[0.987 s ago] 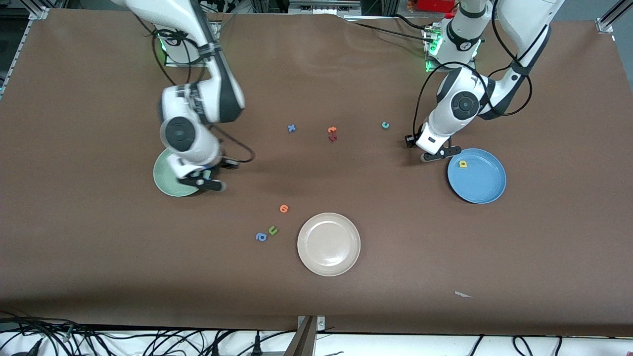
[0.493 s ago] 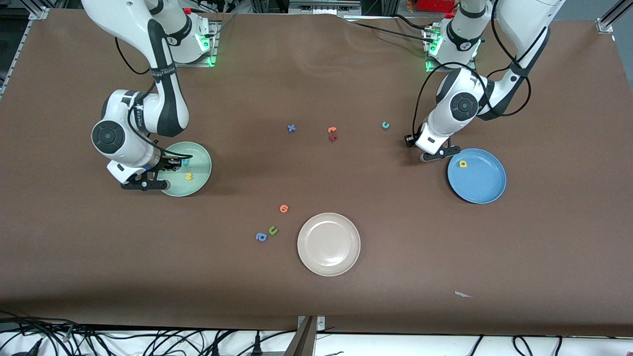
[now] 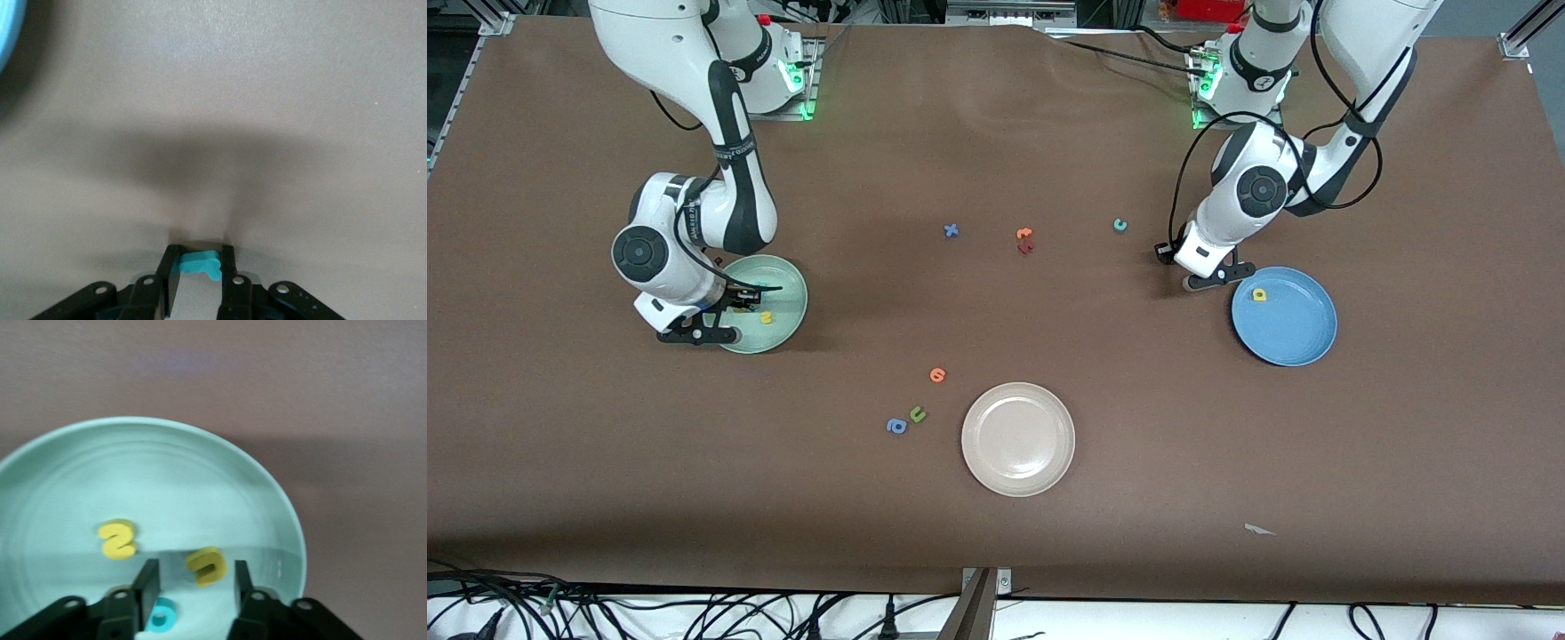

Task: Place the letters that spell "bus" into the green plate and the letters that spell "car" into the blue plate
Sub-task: 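Place the teal letter on the blue plate while the right gripper withdraws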

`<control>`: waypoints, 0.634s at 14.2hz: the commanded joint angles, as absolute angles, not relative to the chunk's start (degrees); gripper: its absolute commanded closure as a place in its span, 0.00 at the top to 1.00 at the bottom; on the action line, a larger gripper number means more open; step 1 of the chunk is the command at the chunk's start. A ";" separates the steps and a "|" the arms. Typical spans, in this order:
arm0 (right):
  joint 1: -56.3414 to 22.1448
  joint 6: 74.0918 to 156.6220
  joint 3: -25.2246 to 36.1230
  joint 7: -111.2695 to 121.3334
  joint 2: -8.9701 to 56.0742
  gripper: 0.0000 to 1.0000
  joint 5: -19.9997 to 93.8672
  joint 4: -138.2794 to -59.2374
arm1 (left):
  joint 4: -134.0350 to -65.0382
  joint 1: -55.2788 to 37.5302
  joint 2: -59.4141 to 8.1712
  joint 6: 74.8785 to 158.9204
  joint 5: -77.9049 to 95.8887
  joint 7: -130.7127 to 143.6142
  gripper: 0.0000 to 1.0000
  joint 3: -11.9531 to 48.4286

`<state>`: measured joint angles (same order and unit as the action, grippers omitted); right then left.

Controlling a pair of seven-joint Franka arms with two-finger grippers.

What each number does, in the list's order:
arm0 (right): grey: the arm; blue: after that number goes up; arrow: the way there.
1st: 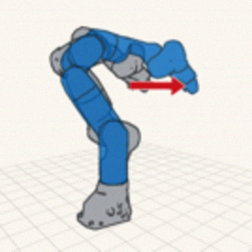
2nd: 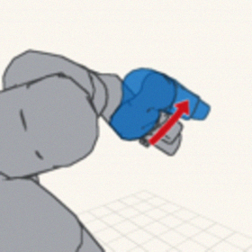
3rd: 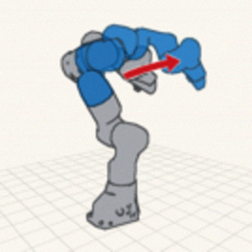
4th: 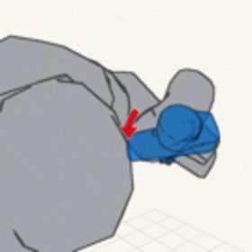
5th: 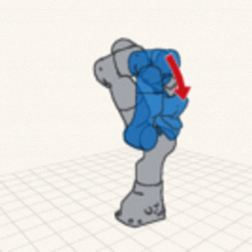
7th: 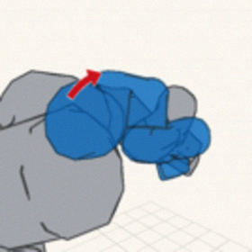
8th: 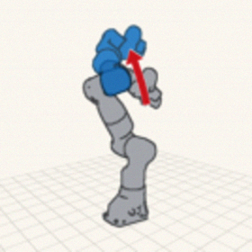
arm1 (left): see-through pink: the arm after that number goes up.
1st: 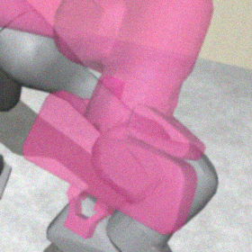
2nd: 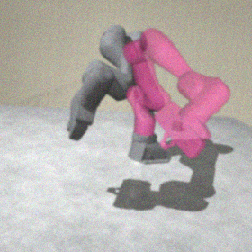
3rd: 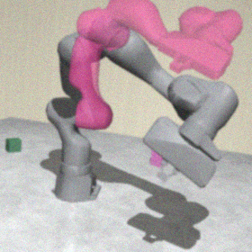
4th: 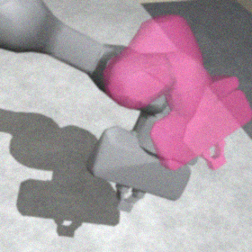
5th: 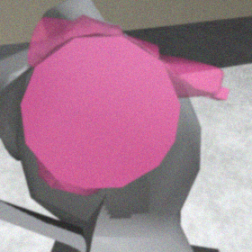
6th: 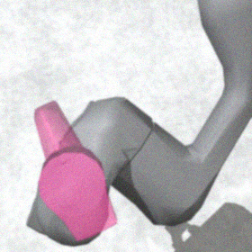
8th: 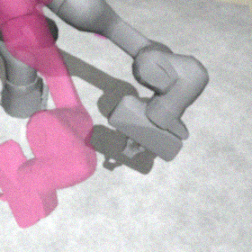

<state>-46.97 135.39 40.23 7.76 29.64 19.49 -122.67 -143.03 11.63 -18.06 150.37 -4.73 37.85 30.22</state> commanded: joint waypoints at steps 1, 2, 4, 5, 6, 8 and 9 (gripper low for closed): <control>-46.14 126.78 39.90 7.57 28.74 1.00 20.65 -117.01 | -139.06 12.48 -17.41 145.14 -6.94 38.06 0.05 30.24; -46.14 121.95 39.90 5.04 28.39 1.00 20.65 -114.02 | -136.00 12.48 -17.40 139.80 -6.94 37.71 0.05 30.23; -46.14 113.07 39.82 2.03 28.30 1.00 20.57 -107.87 | -128.27 12.74 -17.58 127.59 -6.94 35.87 0.04 30.06; -46.14 108.50 39.99 1.93 28.21 1.00 20.48 -104.27 | -125.01 13.44 -17.67 121.96 -6.94 34.03 0.04 29.97; -46.14 102.63 40.60 1.93 28.04 1.00 20.39 -100.24 | -122.89 15.27 -17.67 118.25 -6.94 31.06 0.04 29.97; -46.06 90.93 43.40 1.93 28.04 1.00 20.13 -91.45 | -122.08 20.36 -17.40 116.90 -6.94 23.33 0.04 29.97; -46.05 87.83 44.72 2.46 28.04 1.00 20.39 -88.36 | -122.08 23.35 -17.58 116.98 -7.03 18.85 0.04 29.80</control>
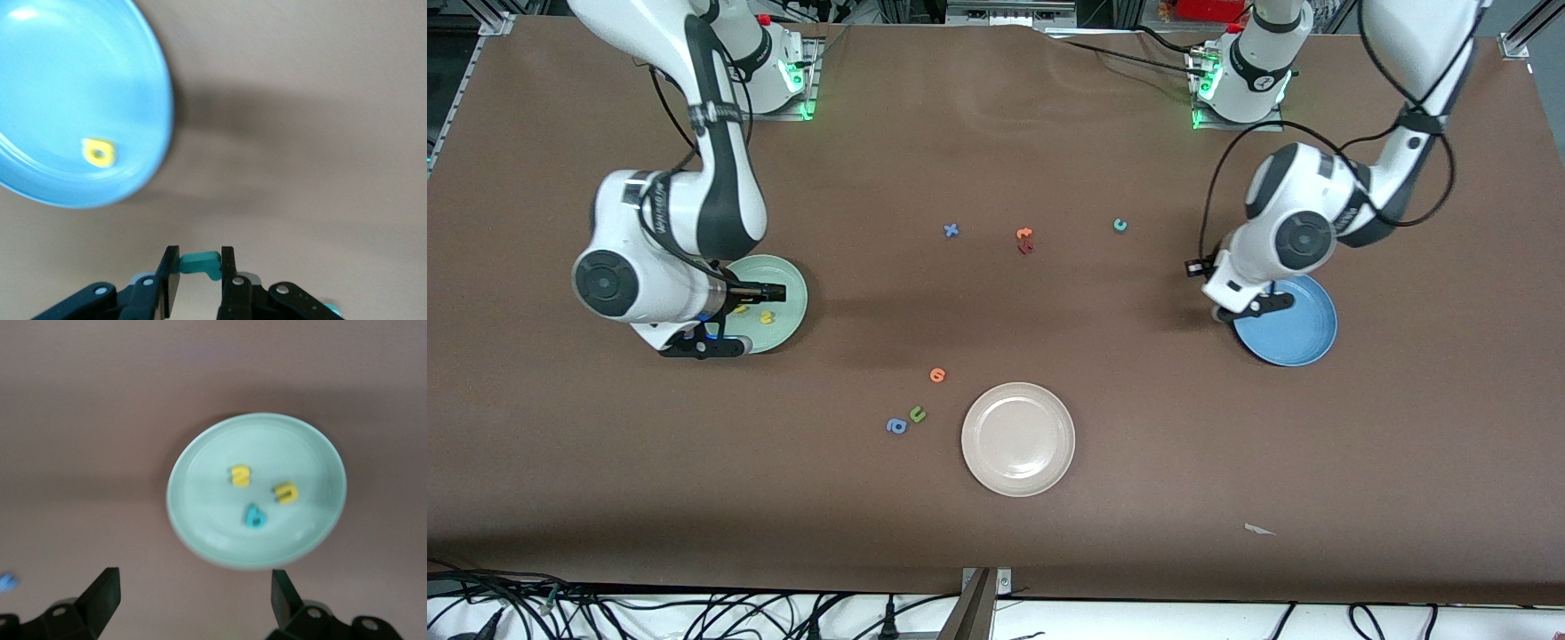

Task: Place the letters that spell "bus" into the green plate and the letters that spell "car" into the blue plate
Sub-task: 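Place the teal letter on the blue plate while the right gripper withdraws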

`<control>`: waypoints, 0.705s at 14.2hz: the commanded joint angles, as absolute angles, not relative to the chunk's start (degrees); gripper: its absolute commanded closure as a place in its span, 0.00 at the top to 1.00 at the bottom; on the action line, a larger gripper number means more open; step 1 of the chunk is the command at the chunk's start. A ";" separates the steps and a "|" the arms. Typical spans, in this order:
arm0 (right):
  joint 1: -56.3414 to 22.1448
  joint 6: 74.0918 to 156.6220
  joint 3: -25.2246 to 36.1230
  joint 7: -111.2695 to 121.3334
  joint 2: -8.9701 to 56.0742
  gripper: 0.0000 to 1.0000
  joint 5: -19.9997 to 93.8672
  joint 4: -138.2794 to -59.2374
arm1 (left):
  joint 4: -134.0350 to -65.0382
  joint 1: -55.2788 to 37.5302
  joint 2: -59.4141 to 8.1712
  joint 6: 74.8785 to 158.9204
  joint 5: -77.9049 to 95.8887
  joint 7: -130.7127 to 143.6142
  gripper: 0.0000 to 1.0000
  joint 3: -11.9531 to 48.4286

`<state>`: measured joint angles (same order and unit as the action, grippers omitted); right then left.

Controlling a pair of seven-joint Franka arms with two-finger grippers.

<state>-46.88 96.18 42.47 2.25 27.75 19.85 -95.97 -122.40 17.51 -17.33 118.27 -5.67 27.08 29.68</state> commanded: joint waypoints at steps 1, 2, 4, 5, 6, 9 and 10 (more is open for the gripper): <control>-46.05 86.24 45.26 2.55 28.04 1.00 20.22 -85.11 | -122.08 26.60 -17.75 117.16 -8.77 14.37 0.04 29.79; -46.14 84.13 45.61 2.11 27.95 1.00 19.95 -82.56 | -122.08 29.94 -18.10 117.51 -11.40 11.11 0.04 29.97; -46.41 79.64 47.53 1.32 26.55 1.00 19.08 -77.63 | -121.99 33.39 -20.46 120.56 -14.31 8.01 0.05 29.97; -46.41 79.72 48.16 2.28 25.59 1.00 18.81 -75.61 | -122.08 34.09 -22.13 122.94 -15.98 7.82 0.08 29.80; -46.67 79.63 48.25 2.20 25.66 1.00 17.68 -72.89 | -121.99 34.80 -23.37 124.00 -16.61 7.82 0.20 29.88; -48.24 77.62 48.08 2.37 25.66 1.00 10.22 -67.51 | -121.99 34.80 -23.47 124.10 -16.61 8.00 0.74 29.97; -48.69 77.52 48.08 1.94 25.66 1.00 8.80 -66.89 | -121.99 34.72 -23.47 124.10 -16.44 8.09 0.84 30.06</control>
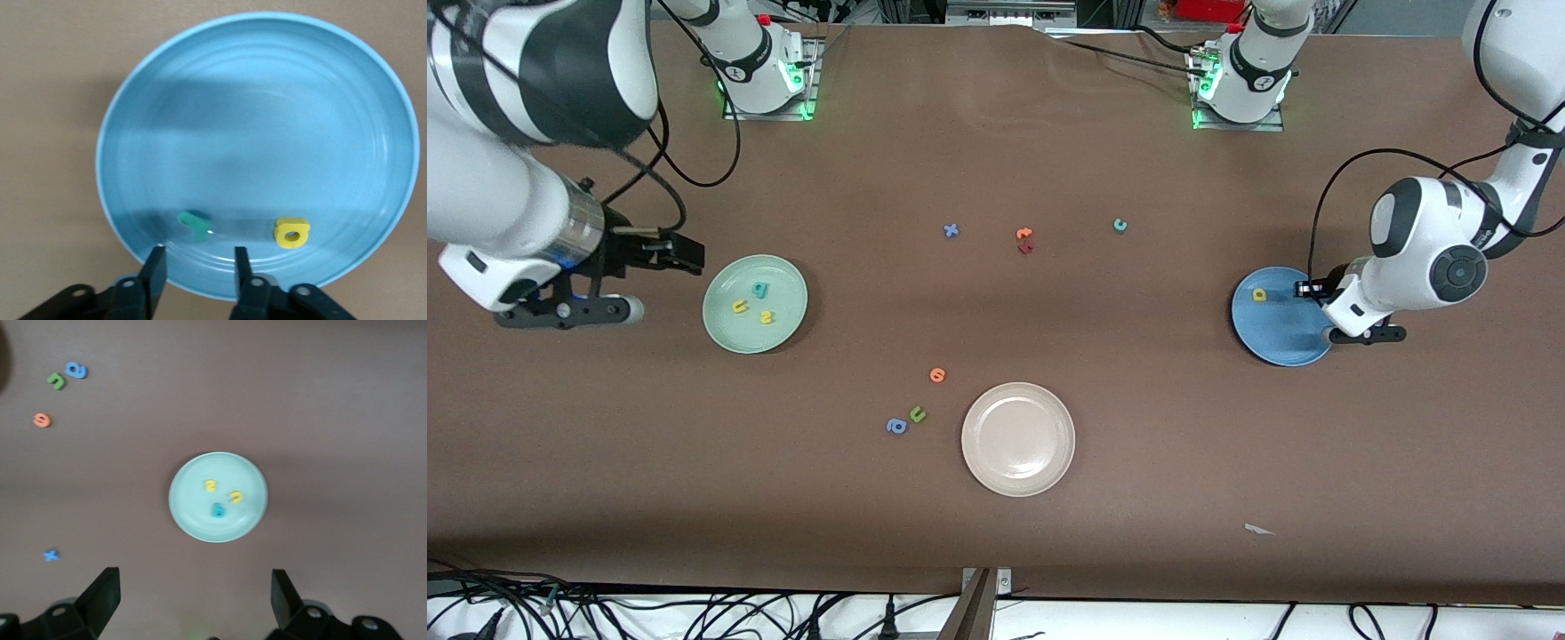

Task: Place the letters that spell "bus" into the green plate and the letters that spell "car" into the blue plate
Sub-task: 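Place the teal letter on the blue plate while the right gripper withdraws, then move the left gripper to the teal c near the center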

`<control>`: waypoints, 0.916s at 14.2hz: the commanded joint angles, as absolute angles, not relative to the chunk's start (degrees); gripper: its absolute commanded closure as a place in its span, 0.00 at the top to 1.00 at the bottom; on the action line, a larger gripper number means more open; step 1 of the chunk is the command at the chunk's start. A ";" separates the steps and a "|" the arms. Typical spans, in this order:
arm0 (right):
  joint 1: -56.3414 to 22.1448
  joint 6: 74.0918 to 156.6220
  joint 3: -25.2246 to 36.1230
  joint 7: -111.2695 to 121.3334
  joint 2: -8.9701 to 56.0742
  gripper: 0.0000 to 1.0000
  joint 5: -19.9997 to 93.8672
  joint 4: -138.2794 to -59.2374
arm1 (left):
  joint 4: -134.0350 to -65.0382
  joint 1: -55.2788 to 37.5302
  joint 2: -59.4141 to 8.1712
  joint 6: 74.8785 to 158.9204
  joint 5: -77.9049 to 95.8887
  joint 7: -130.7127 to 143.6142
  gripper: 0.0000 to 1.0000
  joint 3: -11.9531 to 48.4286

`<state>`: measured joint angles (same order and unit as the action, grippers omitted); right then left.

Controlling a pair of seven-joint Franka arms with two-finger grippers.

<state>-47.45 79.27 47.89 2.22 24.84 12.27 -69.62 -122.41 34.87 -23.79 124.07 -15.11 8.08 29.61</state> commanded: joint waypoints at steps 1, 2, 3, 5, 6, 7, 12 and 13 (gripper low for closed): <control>-48.60 77.69 48.16 1.93 25.66 1.00 8.70 -66.71 | -121.99 34.63 -23.12 123.93 -16.09 8.35 0.94 30.32; -48.43 77.87 48.34 1.93 25.66 1.00 8.88 -66.71 | -121.99 34.45 -22.07 123.40 -15.30 9.48 0.96 31.11; -48.60 77.52 48.43 1.32 25.66 1.00 8.79 -66.71 | -122.08 34.45 -20.67 122.35 -13.38 12.89 0.96 34.07; -48.60 77.00 48.60 0.70 25.40 1.00 9.14 -66.80 | -122.52 34.45 -19.78 120.42 -12.22 23.41 0.96 40.22; -48.43 76.30 48.17 0.62 24.53 1.00 8.97 -67.06 | -123.04 34.54 -19.78 120.41 -12.22 28.77 0.96 43.65; -47.56 76.64 47.56 0.62 22.26 1.00 9.31 -68.97 | -124.00 34.54 -19.86 120.50 -12.22 33.09 0.96 46.38; -36.76 79.63 35.09 0.79 14.60 1.00 8.00 -76.55 | -130.93 34.19 -20.48 129.60 -12.13 49.01 0.94 57.38; -34.04 79.63 31.07 0.70 14.15 1.00 6.43 -76.55 | -133.13 33.23 -20.48 133.73 -12.22 51.48 0.94 58.09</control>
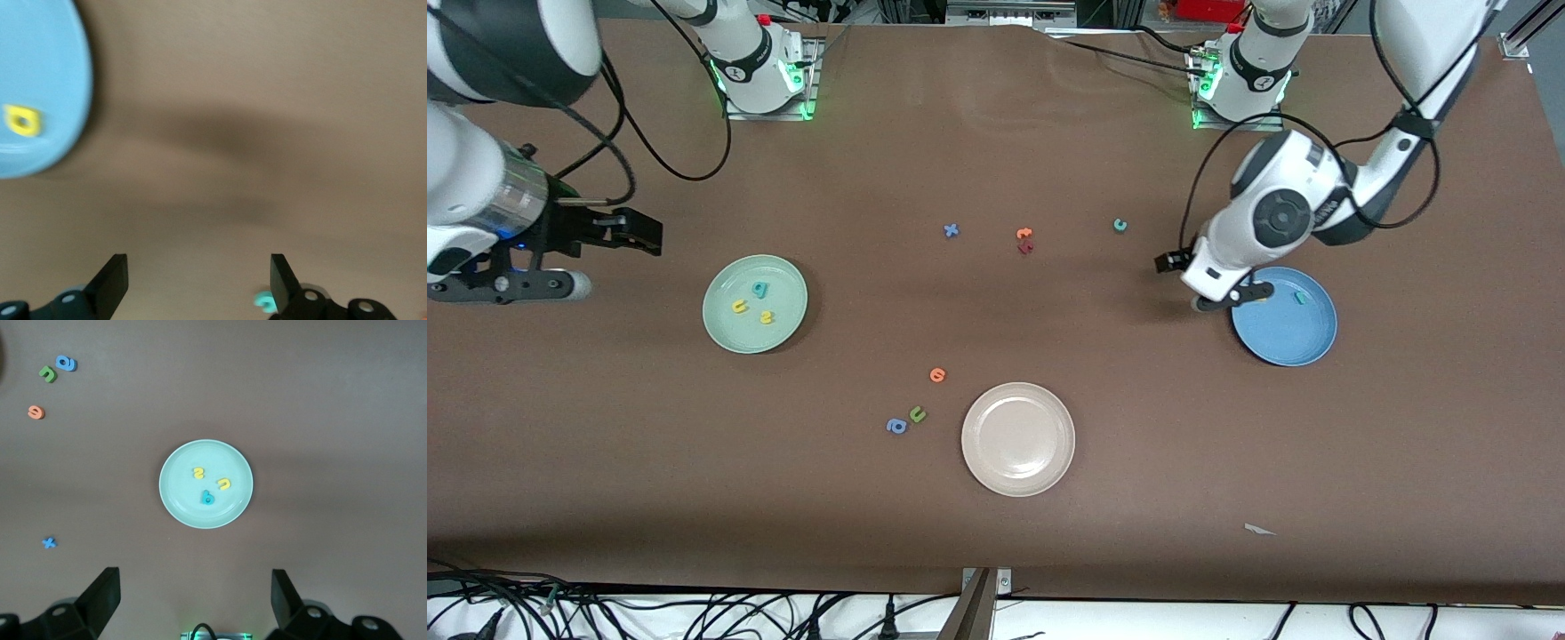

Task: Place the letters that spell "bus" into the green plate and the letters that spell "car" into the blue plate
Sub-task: 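Move the left gripper to the teal c near the center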

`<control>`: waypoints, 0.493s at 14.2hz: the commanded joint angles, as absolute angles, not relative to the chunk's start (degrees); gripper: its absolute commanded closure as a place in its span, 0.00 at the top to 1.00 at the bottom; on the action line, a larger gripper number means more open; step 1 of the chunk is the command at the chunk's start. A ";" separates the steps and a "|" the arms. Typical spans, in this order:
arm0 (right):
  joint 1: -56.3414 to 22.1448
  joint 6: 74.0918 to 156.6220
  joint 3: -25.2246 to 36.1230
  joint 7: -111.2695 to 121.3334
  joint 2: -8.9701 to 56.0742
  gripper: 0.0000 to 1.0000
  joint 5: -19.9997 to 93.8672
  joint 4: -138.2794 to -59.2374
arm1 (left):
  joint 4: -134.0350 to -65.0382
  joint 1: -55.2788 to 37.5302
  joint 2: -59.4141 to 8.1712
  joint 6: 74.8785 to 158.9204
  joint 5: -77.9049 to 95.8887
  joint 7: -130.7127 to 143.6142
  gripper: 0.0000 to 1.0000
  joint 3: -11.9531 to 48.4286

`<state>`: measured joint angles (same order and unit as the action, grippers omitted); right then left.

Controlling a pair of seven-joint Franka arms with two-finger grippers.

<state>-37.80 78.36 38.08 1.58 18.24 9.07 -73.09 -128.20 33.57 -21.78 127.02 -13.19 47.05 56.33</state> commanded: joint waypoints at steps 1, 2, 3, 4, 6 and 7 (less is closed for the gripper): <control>-30.53 80.15 26.07 0.70 12.76 1.00 4.15 -77.07 | -134.46 30.87 -20.48 136.55 -12.22 53.85 0.93 58.01; -26.76 80.42 20.97 -0.60 11.53 1.00 2.13 -78.39 | -135.26 28.59 -20.65 138.41 -12.48 56.66 0.92 57.92; -22.89 80.94 16.05 -3.23 9.77 1.00 1.33 -80.66 | -136.22 27.17 -20.92 139.91 -12.83 58.78 0.92 57.92; -16.59 83.12 9.99 -5.51 6.19 1.00 1.32 -85.56 | -137.10 25.85 -21.09 141.14 -12.92 59.76 0.90 57.92; -7.33 92.59 0.56 -5.89 -4.17 1.00 0.97 -100.39 | -139.21 24.17 -21.18 143.69 -12.92 60.29 0.89 57.75; -4.68 95.25 -1.91 -5.89 -6.39 1.00 0.71 -103.85 | -140.18 24.17 -21.18 144.22 -13.53 60.29 0.87 57.74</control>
<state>-11.14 87.70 4.61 -4.75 5.05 1.70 -88.63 -138.04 24.11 -22.06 142.12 -13.21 59.67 57.88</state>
